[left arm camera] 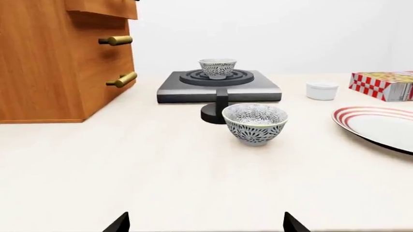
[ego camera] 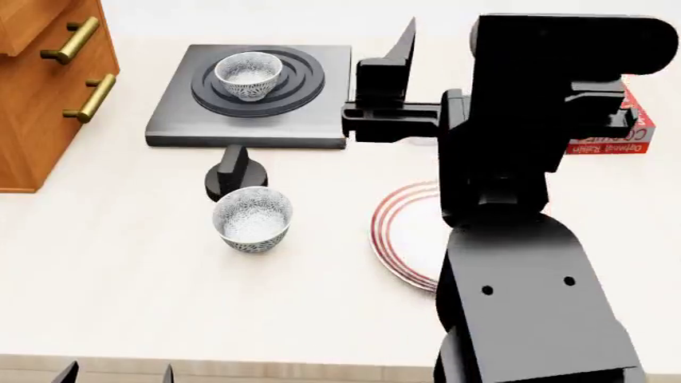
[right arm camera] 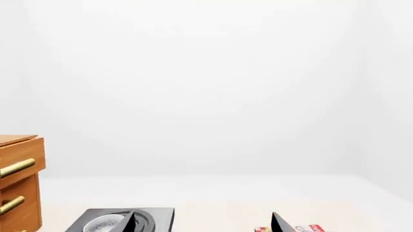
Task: Pick the akita bowl on the stove and place it on the plate.
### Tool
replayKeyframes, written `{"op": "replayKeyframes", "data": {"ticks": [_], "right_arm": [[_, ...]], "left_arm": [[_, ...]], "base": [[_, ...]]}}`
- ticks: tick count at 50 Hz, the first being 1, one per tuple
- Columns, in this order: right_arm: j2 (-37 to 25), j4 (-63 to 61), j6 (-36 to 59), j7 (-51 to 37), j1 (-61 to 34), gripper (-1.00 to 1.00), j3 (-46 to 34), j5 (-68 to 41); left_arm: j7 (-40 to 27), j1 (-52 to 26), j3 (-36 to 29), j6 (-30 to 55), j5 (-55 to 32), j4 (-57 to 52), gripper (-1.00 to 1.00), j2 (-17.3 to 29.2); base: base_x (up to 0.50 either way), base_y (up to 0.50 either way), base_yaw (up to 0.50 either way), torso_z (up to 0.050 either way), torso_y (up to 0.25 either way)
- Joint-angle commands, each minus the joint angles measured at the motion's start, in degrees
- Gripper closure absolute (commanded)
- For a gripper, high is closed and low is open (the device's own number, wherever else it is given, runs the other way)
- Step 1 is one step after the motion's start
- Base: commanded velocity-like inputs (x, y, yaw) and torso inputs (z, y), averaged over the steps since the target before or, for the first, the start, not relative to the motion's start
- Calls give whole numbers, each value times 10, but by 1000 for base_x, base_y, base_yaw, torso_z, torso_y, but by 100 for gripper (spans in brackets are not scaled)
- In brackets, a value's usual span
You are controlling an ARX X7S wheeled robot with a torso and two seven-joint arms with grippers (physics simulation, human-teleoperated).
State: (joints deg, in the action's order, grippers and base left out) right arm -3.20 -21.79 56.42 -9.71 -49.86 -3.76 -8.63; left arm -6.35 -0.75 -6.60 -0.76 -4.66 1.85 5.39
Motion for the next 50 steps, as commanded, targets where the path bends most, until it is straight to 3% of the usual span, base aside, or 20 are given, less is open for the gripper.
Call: {"op": "replayKeyframes", "data": {"ticks": [1, 3, 9, 16, 23, 35, 40, 50], "right_arm": [[-41, -68, 170, -4, -98, -100, 61, -36], [-67, -86, 174, -9, -73, -100, 34, -24], [-59, -136, 128, 8, 52, -100, 76, -44], [-31, -157, 96, 23, 116, -100, 141, -74], [-24, -148, 70, 25, 131, -100, 169, -83], [-100, -102, 64, 12, 126, -100, 54, -22], [-75, -91, 52, 7, 129, -100, 90, -37], [-83, -86, 54, 8, 125, -100, 69, -35]], "left_arm": [[-10, 1, -8, 0, -7, -2, -100, 6], [-10, -2, -10, -6, -7, 7, -100, 7], [-15, -1, -13, -2, -10, 0, -100, 11], [-19, 0, -18, -2, -12, -2, -100, 14], [-23, -2, -20, -5, -17, 2, -100, 16], [-28, -1, -26, -1, -24, -3, -100, 21], [-28, -5, -28, -8, -26, 8, -100, 23], [-35, 1, -32, 7, -31, -13, -100, 28]], "base": [[0, 0, 0, 0, 0], [0, 0, 0, 0, 0], [0, 0, 0, 0, 0], [0, 0, 0, 0, 0], [0, 0, 0, 0, 0], [0, 0, 0, 0, 0], [0, 0, 0, 0, 0], [0, 0, 0, 0, 0]]}}
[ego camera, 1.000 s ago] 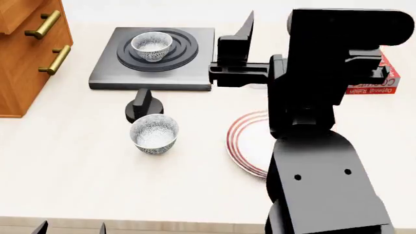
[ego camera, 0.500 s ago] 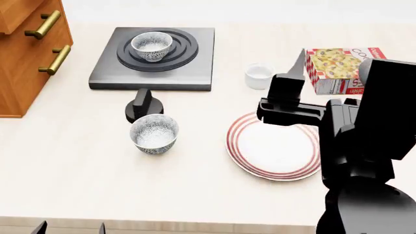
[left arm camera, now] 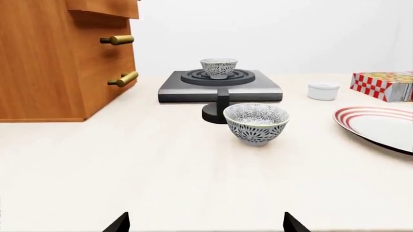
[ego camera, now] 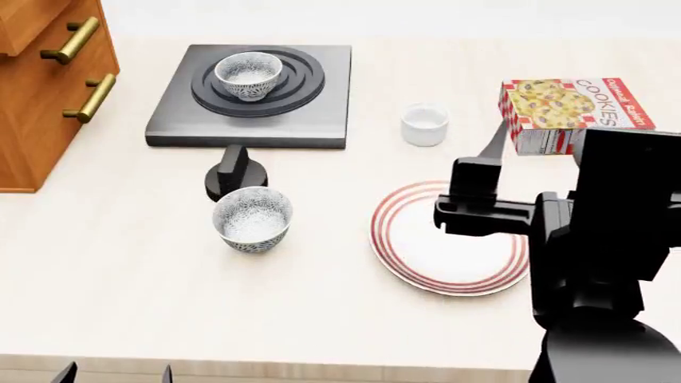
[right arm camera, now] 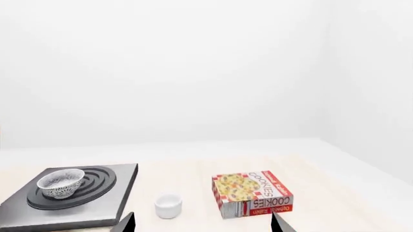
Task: Pick the akita bowl on the stove and place it on the plate.
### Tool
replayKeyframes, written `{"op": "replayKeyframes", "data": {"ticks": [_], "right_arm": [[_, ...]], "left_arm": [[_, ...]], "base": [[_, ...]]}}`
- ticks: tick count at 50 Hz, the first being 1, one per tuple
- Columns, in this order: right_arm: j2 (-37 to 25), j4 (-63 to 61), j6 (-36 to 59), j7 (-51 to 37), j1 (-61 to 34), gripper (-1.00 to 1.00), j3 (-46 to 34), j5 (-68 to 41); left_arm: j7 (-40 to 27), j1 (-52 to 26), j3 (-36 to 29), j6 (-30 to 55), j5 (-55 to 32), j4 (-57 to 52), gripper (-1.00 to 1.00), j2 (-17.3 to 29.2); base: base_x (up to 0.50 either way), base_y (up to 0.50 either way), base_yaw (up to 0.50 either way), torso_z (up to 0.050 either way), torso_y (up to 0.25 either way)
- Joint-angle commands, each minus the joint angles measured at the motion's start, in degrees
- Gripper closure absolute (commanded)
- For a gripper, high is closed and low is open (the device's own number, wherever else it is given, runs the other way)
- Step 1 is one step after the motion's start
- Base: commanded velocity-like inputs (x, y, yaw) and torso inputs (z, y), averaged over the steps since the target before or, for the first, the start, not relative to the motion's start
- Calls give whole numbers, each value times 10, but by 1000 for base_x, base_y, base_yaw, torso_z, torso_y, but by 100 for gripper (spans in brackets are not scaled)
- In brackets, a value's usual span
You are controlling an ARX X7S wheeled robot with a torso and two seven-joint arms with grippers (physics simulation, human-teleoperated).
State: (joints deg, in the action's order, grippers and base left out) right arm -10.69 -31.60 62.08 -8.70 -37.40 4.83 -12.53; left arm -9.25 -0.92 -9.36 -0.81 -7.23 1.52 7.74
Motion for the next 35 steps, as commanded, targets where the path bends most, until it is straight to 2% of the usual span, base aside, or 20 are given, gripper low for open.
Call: {"op": "replayKeyframes", "data": {"ticks": [1, 27, 32, 35], "right_arm": [[-9, 14, -5, -1, 1, -100, -19, 3], [-20, 10, -16, -3, 1, -100, -31, 0], [-21, 8, -16, -4, 2, -100, -31, -1], [-22, 9, -19, -5, 3, -100, -34, 0]], "left_arm": [[-6, 2, -5, 7, -5, -10, -100, 5], [-12, -6, -15, -11, -13, 14, -100, 10], [-14, -5, -20, -15, -8, 4, -100, 14], [-13, -6, -28, 20, -6, -46, -100, 22]], "base": [[0, 0, 0, 0, 0], [0, 0, 0, 0, 0], [0, 0, 0, 0, 0], [0, 0, 0, 0, 0]]}}
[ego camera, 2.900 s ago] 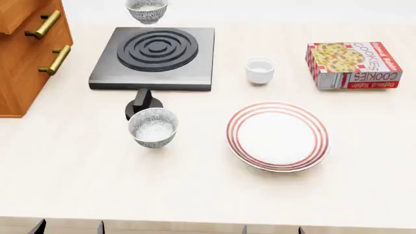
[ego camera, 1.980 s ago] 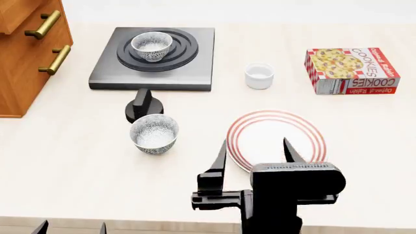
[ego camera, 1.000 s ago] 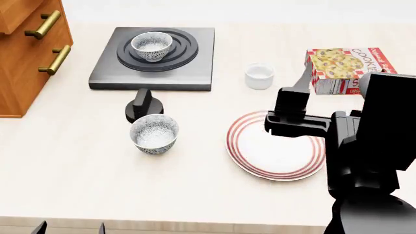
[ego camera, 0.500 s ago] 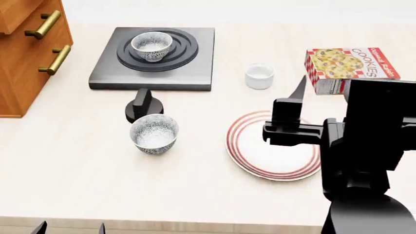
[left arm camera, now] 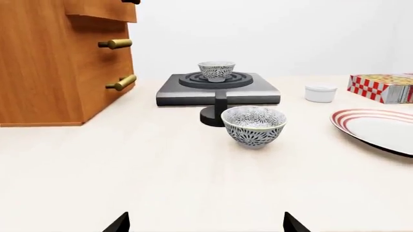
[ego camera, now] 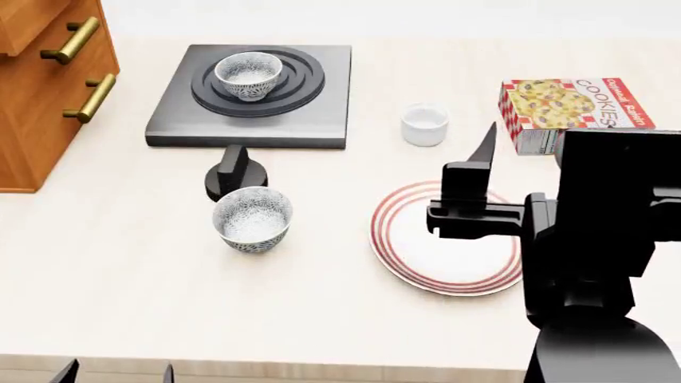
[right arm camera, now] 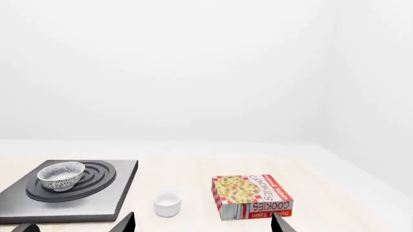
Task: Pick the akita bowl on the stove and place it on the plate.
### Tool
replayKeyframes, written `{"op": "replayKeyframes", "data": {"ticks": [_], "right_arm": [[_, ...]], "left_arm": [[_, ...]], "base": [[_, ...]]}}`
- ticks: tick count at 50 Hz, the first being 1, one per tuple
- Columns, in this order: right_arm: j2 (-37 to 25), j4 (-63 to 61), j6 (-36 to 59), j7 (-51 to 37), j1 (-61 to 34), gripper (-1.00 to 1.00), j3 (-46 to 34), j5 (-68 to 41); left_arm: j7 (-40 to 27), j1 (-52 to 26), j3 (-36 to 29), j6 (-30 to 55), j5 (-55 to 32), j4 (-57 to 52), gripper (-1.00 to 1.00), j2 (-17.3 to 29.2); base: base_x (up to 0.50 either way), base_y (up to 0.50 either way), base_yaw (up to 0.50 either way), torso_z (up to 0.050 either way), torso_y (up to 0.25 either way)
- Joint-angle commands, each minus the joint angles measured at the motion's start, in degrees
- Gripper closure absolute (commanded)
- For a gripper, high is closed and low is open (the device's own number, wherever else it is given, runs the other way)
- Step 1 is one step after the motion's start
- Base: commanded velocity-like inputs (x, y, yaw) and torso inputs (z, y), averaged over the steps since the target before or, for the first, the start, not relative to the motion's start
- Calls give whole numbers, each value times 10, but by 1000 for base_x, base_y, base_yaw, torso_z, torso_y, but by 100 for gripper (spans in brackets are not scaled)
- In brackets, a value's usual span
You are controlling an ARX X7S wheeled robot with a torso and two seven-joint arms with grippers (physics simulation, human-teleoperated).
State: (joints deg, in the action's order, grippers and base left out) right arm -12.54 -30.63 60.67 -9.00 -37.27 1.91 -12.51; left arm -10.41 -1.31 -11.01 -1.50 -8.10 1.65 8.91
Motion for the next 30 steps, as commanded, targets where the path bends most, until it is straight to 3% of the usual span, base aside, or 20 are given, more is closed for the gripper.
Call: {"op": "replayKeyframes", "data": {"ticks": [1, 10, 12, 13, 21, 30], "right_arm": [[-4, 0, -6, -2, 1, -100, -5, 0], [-5, 0, -8, -6, 1, -100, -7, 0], [-5, -1, -6, -7, 1, -100, -6, -1], [-4, -2, -5, -8, 1, -100, -5, -1], [-5, 3, -12, -10, 1, -100, -4, -2], [-7, 1, -7, -10, -1, -100, -5, -6]], "left_arm": [[-3, -11, -10, 62, -6, -75, -100, 13], [-35, -146, 3, 280, -37, -223, -100, 16], [-36, -157, 1, 282, -34, -218, -100, 16], [-37, -197, 0, 326, -42, -206, -100, 12], [-55, -301, 9, 428, -61, -142, -100, -11], [-61, -385, -8, 437, -53, -27, -100, -33]], "base": [[0, 0, 0, 0, 0], [0, 0, 0, 0, 0], [0, 0, 0, 0, 0], [0, 0, 0, 0, 0], [0, 0, 0, 0, 0], [0, 0, 0, 0, 0]]}}
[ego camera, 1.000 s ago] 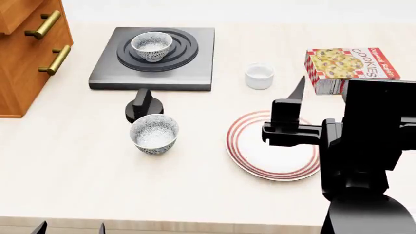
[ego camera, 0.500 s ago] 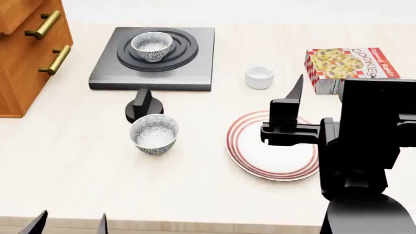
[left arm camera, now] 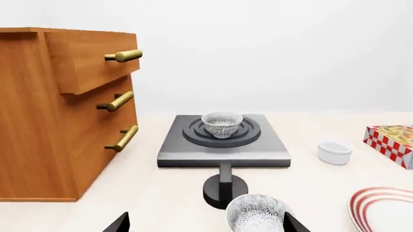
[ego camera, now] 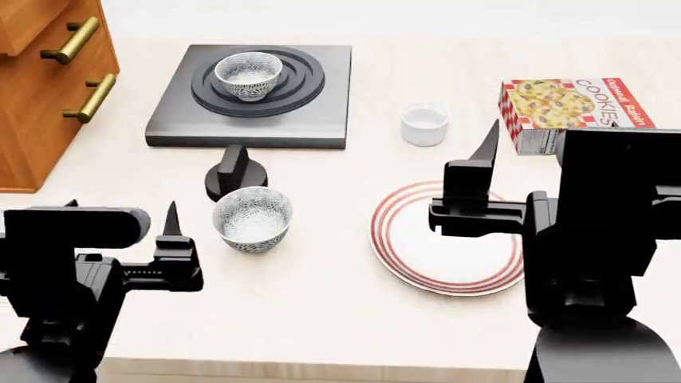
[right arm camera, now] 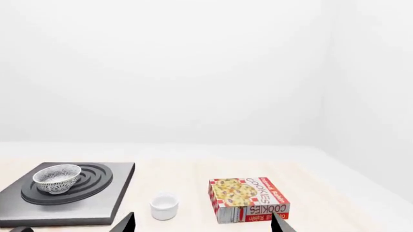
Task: Pick the akita bowl on the stove and place it on the plate.
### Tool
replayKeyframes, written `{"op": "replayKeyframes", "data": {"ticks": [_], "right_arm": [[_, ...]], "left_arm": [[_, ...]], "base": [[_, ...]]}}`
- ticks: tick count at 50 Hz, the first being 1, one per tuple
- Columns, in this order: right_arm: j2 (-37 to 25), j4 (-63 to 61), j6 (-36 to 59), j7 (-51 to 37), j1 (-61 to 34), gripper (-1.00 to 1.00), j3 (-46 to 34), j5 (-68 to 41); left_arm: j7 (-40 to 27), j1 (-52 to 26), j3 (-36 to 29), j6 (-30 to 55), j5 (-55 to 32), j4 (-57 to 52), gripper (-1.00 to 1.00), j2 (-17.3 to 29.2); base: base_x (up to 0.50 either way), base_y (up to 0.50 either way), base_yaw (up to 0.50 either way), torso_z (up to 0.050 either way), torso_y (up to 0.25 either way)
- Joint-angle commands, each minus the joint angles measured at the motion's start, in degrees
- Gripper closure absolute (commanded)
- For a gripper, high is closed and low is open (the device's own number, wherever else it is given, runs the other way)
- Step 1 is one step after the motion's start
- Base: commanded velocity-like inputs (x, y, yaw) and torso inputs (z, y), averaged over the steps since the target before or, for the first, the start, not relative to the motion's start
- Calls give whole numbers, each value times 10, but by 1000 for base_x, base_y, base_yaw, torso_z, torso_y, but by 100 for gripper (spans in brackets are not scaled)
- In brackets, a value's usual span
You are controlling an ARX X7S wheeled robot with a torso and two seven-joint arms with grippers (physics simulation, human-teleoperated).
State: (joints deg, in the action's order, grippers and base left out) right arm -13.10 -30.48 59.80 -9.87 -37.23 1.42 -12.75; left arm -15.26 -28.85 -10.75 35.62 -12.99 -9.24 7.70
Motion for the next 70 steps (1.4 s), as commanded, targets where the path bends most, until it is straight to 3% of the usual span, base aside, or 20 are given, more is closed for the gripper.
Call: {"op": "replayKeyframes", "data": {"ticks": [1, 28, 70], "right_arm": [[-1, -1, 3, -2, -2, -100, 0, -4], [-3, 4, -3, -8, 1, -100, 0, -10], [-4, 7, -8, -16, 1, -100, 8, -24]], "left_arm": [[-13, -111, -12, 64, -4, 86, -100, -21], [-31, -123, -13, 78, -31, 94, -100, -21], [-48, -123, -30, 82, -54, 80, -100, -9]], "base": [[0, 0, 0, 0, 0], [0, -10, 0, 0, 0], [-9, -220, 0, 0, 0]]}}
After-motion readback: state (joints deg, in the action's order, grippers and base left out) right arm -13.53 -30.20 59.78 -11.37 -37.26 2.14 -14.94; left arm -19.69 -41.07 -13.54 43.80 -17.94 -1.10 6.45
